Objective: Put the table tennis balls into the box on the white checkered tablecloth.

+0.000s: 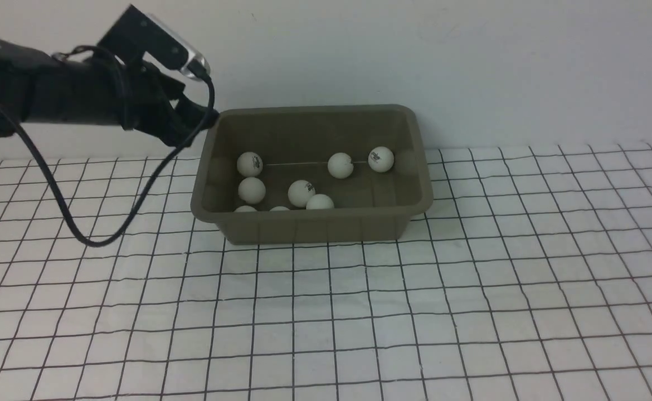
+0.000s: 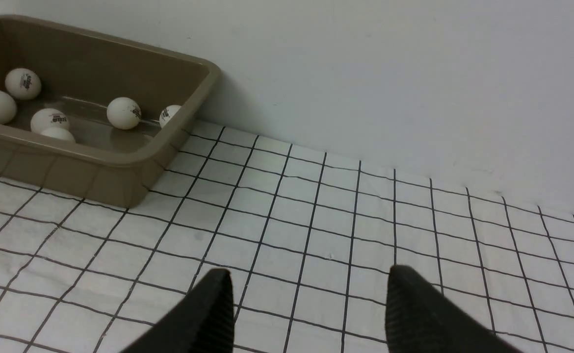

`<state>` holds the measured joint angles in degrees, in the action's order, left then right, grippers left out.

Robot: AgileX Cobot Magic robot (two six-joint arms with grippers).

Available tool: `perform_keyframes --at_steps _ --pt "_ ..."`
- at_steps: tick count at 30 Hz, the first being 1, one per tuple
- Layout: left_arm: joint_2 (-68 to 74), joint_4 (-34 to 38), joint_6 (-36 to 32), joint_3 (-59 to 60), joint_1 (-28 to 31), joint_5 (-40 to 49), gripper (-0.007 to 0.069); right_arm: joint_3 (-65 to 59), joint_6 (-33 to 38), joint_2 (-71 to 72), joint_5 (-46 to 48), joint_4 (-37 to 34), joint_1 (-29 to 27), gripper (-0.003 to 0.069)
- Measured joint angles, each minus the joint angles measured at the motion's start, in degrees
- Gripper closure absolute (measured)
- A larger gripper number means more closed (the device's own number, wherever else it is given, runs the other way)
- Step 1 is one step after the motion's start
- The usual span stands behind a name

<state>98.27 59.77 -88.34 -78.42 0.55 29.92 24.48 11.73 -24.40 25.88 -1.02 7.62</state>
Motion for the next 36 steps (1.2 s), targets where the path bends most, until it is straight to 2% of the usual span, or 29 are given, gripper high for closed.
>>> perform_keyframes --at_steps 3,5,10,17,21,23,26,29,36 --pt "-5.9 -4.5 5.7 0.0 0.0 0.2 0.0184 2.7 0.0 1.7 2.8 2.4 0.0 0.0270" --pt "-7.9 -6.1 7.0 0.0 0.0 0.2 0.0200 5.6 0.0 4.5 5.6 3.6 0.0 0.0270" --pt "-10.2 -7.2 7.7 0.0 0.0 0.8 0.0220 13.5 0.3 14.5 14.9 2.3 0.0 0.0270" --pt "-10.1 -7.8 8.1 0.0 0.0 1.3 0.0220 13.2 2.3 24.5 26.5 -1.3 0.0 0.0270" --pt "-10.1 -7.8 8.6 0.0 0.0 1.4 0.0220 8.8 2.8 25.6 25.4 -4.9 0.0 0.0270" --pt "-10.1 -7.8 8.9 0.0 -0.1 1.8 0.0220 4.5 3.1 25.6 21.6 -9.9 0.0 0.0277" --pt "-10.1 -7.9 9.0 0.0 -0.1 2.3 0.0220 1.6 3.6 25.6 19.1 -12.9 0.0 0.0284" --pt "-10.1 -7.4 9.0 0.0 -0.1 3.0 0.0220 -3.9 4.6 25.6 14.8 -17.2 0.0 0.0316" --pt "-10.1 -5.8 9.0 0.0 -0.1 3.1 0.0220 -7.7 4.7 25.6 7.4 -20.0 0.0 0.0390"
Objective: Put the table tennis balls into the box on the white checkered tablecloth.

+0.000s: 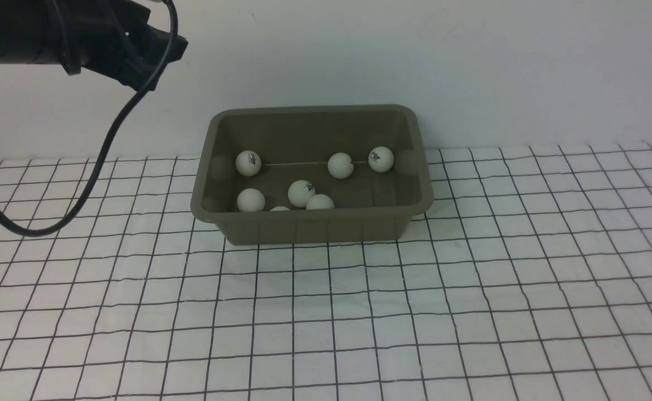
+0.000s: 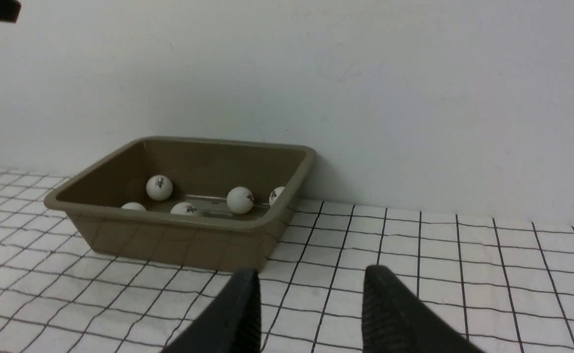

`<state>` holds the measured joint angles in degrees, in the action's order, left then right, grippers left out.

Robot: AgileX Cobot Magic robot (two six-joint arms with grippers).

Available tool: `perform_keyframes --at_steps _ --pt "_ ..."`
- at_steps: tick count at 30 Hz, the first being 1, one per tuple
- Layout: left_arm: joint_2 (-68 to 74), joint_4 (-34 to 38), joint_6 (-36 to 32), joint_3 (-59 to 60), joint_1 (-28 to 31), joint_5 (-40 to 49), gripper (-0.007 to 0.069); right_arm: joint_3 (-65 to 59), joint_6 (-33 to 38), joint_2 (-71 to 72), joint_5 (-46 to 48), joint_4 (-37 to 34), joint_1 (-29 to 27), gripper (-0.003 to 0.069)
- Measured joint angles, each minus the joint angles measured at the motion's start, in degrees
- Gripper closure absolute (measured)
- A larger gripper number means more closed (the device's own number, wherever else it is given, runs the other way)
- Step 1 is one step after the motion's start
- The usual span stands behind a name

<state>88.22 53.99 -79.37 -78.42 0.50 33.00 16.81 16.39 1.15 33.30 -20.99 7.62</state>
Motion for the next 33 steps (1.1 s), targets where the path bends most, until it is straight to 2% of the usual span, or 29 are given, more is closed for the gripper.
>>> perform_keyframes --at_steps 8,17,25,30,33 --pt "0.0 0.9 0.1 0.0 0.0 0.1 0.0220 -0.9 -0.1 0.0 -1.8 1.5 0.0 0.0434" --pt "0.0 5.0 0.1 0.0 0.0 0.4 0.0220 -1.0 -0.1 0.0 -1.0 1.6 0.0 0.0435" --pt "0.0 5.4 0.1 0.0 0.0 1.4 0.0220 -1.1 -0.1 0.0 -1.0 1.7 0.0 0.0435" --pt "0.0 6.0 0.0 0.0 0.0 2.9 0.0220 -1.4 -0.1 0.0 -0.7 4.4 0.0 0.0435" --pt "0.0 6.3 0.0 0.0 0.0 3.0 0.0220 -1.5 -0.1 0.0 -0.7 5.5 -1.9 0.0435"
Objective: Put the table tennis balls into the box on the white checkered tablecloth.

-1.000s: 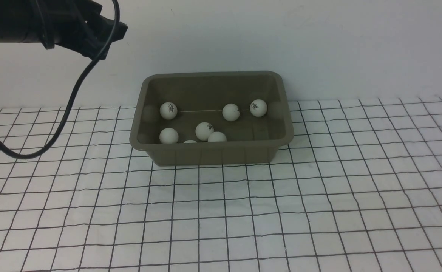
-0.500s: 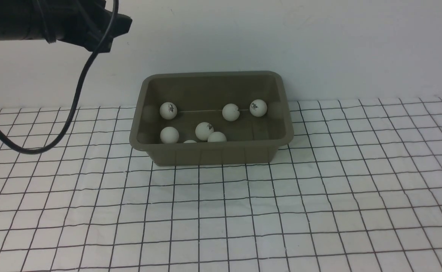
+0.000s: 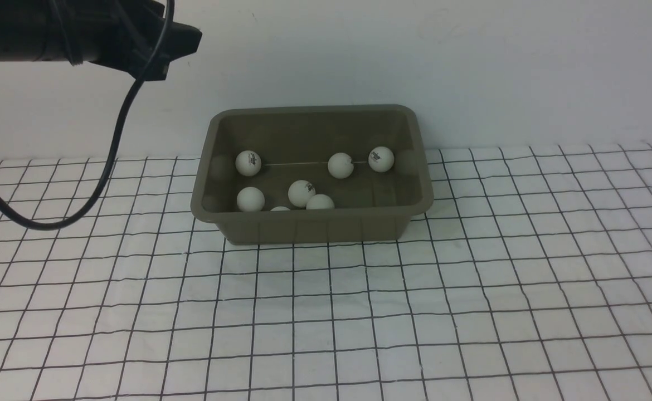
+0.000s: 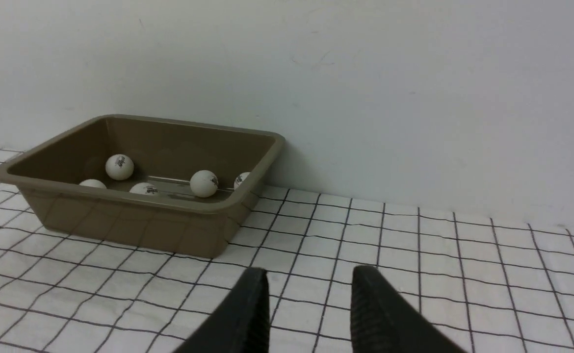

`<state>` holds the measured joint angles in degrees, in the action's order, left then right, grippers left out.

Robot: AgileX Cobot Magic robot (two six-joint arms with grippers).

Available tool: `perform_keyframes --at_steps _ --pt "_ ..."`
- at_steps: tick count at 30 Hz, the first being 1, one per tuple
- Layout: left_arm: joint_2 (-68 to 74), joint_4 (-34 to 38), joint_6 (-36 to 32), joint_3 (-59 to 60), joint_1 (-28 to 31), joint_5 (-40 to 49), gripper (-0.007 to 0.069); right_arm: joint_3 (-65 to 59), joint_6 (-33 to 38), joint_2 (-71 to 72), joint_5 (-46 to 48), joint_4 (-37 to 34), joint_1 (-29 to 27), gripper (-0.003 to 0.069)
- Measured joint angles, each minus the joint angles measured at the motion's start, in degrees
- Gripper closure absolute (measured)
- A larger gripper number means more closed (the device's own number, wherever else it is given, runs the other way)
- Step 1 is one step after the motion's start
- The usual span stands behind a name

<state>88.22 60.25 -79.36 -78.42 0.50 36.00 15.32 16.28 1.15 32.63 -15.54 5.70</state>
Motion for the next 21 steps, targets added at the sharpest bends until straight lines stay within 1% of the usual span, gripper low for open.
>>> perform_keyframes --at_steps 3,6,10,14,21 --pt "0.0 0.1 0.0 0.0 0.0 0.4 0.0220 -1.7 0.0 0.0 -1.0 -1.0 -4.0 0.0435" --pt "0.0 0.2 0.0 0.0 0.0 1.1 0.0220 -6.1 0.0 0.0 -3.1 -0.8 -8.5 0.0435" --pt "0.0 0.3 0.0 0.0 0.0 1.1 0.0220 -11.2 0.0 0.0 -3.2 -0.7 -11.2 0.0435" --pt "0.0 0.5 0.0 0.0 0.0 1.2 0.0220 -13.5 0.0 0.0 -3.3 -0.7 -11.6 0.0435" --pt "0.0 2.2 -0.1 0.0 0.0 1.2 0.0220 -13.7 0.0 0.0 -4.1 -0.7 -11.7 0.0435"
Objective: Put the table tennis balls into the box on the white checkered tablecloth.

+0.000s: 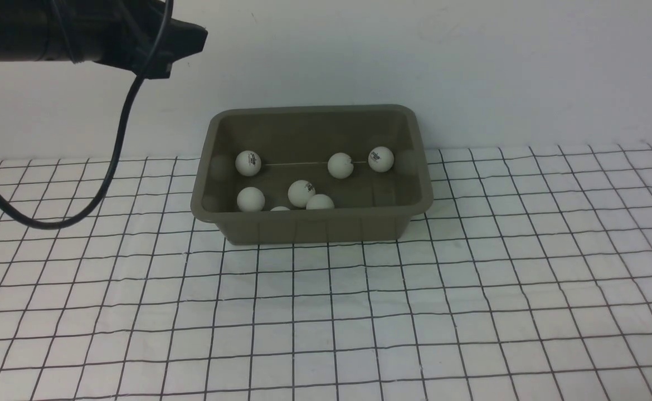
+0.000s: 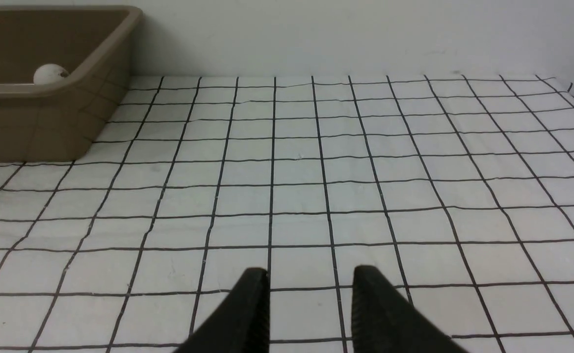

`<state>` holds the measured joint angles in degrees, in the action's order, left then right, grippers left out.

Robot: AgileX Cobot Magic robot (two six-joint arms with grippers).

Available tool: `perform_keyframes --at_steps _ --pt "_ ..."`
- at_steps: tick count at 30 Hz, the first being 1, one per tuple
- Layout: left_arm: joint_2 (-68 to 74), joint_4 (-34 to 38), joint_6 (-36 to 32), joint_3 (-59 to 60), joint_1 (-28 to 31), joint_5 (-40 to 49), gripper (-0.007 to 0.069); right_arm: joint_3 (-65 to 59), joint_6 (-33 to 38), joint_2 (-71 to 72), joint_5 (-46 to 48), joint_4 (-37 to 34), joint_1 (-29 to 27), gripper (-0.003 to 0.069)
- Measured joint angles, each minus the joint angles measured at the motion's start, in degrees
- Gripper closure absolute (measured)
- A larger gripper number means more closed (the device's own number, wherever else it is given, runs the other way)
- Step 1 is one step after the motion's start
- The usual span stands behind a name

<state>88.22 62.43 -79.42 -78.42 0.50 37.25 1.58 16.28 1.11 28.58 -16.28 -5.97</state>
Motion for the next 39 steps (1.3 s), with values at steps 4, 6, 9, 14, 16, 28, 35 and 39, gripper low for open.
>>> perform_keyframes --at_steps 4,6,9,14,16,28,35,39 --pt "0.0 0.6 0.0 0.0 0.0 0.0 0.0220 -0.2 0.0 0.0 -0.1 0.0 0.0 0.0435" --pt "0.0 0.6 0.0 0.0 0.0 0.0 0.0220 -0.4 0.0 0.0 -0.3 0.5 0.0 0.0435" --pt "0.0 0.7 0.0 0.0 0.0 0.0 0.0220 -1.7 0.0 0.0 -1.3 1.4 0.0 0.0435" --pt "0.0 0.8 -0.1 0.0 0.0 0.0 0.0220 -2.4 0.0 -0.1 -3.0 3.1 0.0 0.0435" --pt "0.0 0.8 -0.1 0.0 0.0 0.0 0.0220 -2.4 0.0 -0.1 -3.4 5.0 0.0 0.0435" --pt "0.0 0.9 -0.4 0.0 0.0 0.0 0.0220 -2.6 0.0 -0.1 -4.9 8.3 0.0 0.0435" --pt "0.0 1.0 -1.6 0.0 0.0 0.0 0.0220 -2.6 0.0 -0.1 -5.0 5.9 0.0 0.0435" --pt "0.0 1.0 -1.9 0.0 0.0 0.0 0.0220 -2.6 0.0 -0.1 -5.1 5.1 0.0 0.0435"
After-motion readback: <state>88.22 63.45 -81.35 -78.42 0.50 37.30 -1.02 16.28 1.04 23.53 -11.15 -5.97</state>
